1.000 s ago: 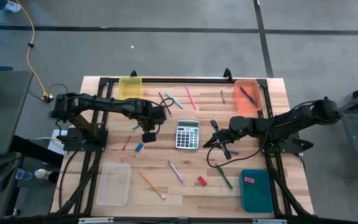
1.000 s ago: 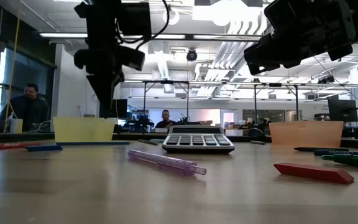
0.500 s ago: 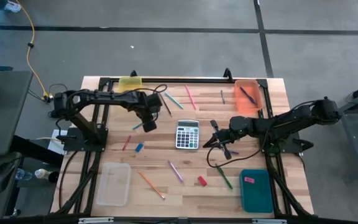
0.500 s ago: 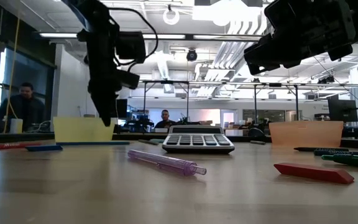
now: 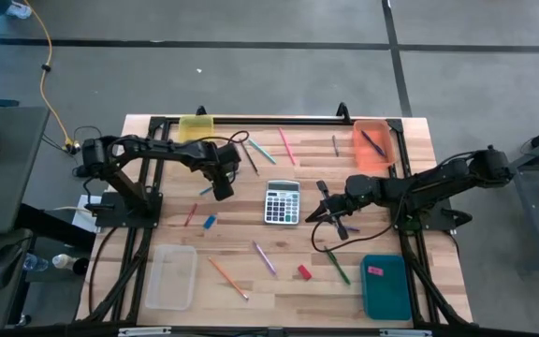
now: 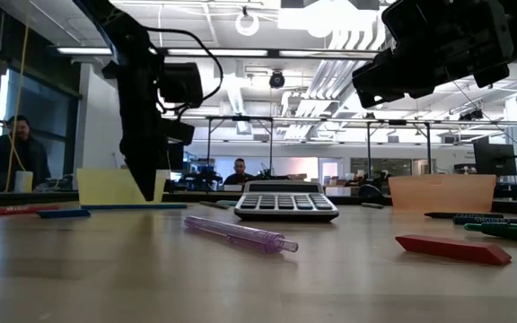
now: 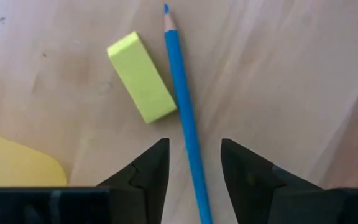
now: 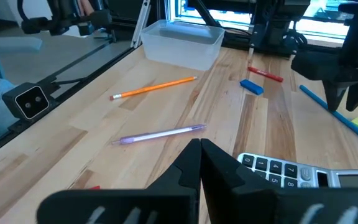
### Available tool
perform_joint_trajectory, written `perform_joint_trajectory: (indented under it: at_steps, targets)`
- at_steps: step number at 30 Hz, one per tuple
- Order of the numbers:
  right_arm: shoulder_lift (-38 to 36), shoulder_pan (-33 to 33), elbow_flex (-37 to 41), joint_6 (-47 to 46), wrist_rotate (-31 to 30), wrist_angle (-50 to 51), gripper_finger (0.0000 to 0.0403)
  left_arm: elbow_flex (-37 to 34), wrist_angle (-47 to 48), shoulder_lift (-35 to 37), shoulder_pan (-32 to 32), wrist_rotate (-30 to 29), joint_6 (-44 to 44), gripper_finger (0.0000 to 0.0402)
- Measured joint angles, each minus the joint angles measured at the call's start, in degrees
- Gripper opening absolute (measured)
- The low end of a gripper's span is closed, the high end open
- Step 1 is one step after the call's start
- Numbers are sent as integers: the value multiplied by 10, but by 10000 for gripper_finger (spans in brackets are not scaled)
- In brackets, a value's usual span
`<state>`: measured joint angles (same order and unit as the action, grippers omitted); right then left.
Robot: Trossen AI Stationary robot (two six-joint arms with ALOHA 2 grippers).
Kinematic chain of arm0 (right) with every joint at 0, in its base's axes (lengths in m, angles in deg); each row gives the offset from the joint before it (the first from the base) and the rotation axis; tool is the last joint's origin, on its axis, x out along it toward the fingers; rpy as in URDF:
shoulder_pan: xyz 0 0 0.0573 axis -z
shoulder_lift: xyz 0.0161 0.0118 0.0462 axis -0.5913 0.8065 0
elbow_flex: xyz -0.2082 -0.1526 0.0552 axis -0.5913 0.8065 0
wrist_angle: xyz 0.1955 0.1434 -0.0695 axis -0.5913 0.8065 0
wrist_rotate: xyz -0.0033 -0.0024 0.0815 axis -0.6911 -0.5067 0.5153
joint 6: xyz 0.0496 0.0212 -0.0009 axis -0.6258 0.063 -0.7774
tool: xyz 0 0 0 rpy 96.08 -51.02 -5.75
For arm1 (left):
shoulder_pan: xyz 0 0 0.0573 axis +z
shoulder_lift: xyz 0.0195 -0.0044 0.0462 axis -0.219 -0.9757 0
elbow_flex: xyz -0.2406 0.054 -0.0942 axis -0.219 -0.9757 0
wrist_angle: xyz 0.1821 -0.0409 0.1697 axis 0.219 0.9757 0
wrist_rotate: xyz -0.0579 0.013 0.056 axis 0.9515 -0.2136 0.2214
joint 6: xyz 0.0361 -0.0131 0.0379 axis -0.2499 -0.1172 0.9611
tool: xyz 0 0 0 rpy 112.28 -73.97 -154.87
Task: Sort crayons/erasers/pens/pencils in bins
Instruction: Put the blue colored pencil into the transparent bin
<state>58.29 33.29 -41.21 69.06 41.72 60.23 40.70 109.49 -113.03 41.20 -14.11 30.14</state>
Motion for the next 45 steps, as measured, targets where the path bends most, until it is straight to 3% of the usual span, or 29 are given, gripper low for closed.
perform_joint_trajectory:
  at_steps: [5, 15, 27, 32, 39, 45]
  targets:
    - [0, 0, 0, 0, 0, 0, 0, -16, -23, 0, 0, -12, 0, 114]
    - [0, 0, 0, 0, 0, 0, 0, -36, -27, 2, -5, 24, 0, 70]
    - [0, 0, 0, 0, 0, 0, 0, -37, -15, 2, -77, 29, 15, 37]
    - [0, 0, 0, 0, 0, 0, 0, -37, -9, 2, -109, -12, 21, 48]
    - [0, 0, 0, 0, 0, 0, 0, -37, -9, 2, -117, -18, 26, 96]
    - [0, 0, 0, 0, 0, 0, 0, -37, -9, 1, -94, 18, 37, 83]
